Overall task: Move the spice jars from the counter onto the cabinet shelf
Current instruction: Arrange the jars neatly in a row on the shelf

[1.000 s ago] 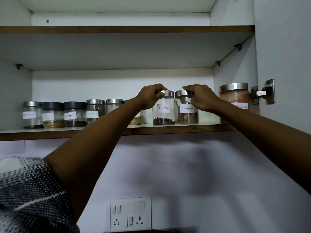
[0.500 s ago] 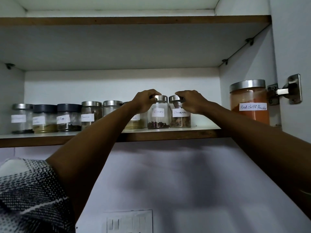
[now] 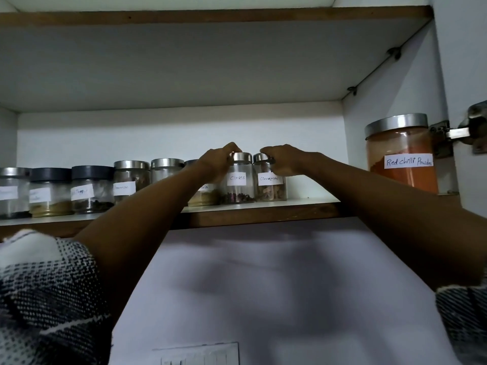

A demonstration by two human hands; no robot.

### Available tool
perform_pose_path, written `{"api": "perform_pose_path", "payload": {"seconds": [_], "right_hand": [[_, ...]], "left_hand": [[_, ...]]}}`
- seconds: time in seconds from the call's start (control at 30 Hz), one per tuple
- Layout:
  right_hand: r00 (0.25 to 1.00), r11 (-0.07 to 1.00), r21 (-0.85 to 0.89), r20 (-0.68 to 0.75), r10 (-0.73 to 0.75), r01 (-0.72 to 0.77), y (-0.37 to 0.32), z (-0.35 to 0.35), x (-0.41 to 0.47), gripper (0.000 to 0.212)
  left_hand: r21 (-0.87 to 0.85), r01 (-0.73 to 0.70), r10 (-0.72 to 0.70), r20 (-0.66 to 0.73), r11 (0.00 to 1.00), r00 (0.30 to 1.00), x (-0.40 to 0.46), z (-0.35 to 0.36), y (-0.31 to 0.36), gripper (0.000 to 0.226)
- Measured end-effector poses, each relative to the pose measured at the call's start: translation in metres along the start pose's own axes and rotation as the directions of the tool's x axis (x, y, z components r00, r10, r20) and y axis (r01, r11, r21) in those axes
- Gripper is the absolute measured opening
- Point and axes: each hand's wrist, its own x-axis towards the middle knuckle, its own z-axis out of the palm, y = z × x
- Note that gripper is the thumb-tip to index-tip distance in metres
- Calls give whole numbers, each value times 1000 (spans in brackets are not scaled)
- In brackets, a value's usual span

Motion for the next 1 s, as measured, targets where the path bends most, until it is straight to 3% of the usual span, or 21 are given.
{"api": "perform_pose_path", "payload": {"seconds": [0.2, 0.47, 0.8, 0.9, 1.0], "right_hand": [[1000, 998, -57, 10, 15, -15, 2, 7, 9, 41], [999, 988, -155, 41, 29, -22, 0, 13, 8, 54], [992, 981, -172, 74, 99, -85, 2, 23, 4, 85], [994, 965, -239, -43, 99, -106, 0, 24, 1, 91], [964, 921, -379, -266, -9, -96, -2, 19, -3, 73]], "left_hand": [[74, -23, 20, 39, 997, 999, 4, 4, -5, 47], [382, -40, -11, 129, 923, 992, 8, 10, -7, 88], [446, -65, 41, 63, 893, 997, -1, 18, -6, 90], [424, -65, 85, -28, 903, 996, -3, 15, -5, 86], [452, -96, 163, -111, 887, 980, -5, 11, -1, 80]]}}
